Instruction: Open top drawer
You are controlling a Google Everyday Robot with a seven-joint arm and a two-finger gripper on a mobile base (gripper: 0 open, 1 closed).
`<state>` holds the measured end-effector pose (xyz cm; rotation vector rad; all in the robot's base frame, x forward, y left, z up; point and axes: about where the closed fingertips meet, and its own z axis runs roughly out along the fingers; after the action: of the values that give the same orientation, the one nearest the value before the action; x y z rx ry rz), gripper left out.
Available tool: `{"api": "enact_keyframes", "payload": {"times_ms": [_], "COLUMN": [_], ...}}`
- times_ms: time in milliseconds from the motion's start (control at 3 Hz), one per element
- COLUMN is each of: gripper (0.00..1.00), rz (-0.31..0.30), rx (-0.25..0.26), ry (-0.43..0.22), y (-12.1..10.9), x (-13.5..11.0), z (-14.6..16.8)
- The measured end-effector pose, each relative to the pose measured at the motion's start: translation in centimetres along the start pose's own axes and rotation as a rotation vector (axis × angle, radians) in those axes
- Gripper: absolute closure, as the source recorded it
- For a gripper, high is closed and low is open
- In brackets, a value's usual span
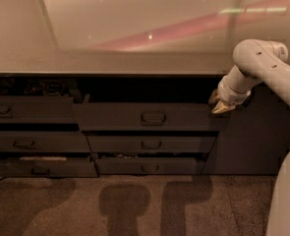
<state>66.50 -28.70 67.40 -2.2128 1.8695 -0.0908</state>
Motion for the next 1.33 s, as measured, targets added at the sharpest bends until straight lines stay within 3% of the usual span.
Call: {"api": "enact_keyframes", "payload": {"times_ms": [1333], "gripper": [1.00], "rz": [-0.015], "rx": [0.005], "ry": [-0.007], "y": [0.78], "x": [-0.10], "z": [-0.08]}}
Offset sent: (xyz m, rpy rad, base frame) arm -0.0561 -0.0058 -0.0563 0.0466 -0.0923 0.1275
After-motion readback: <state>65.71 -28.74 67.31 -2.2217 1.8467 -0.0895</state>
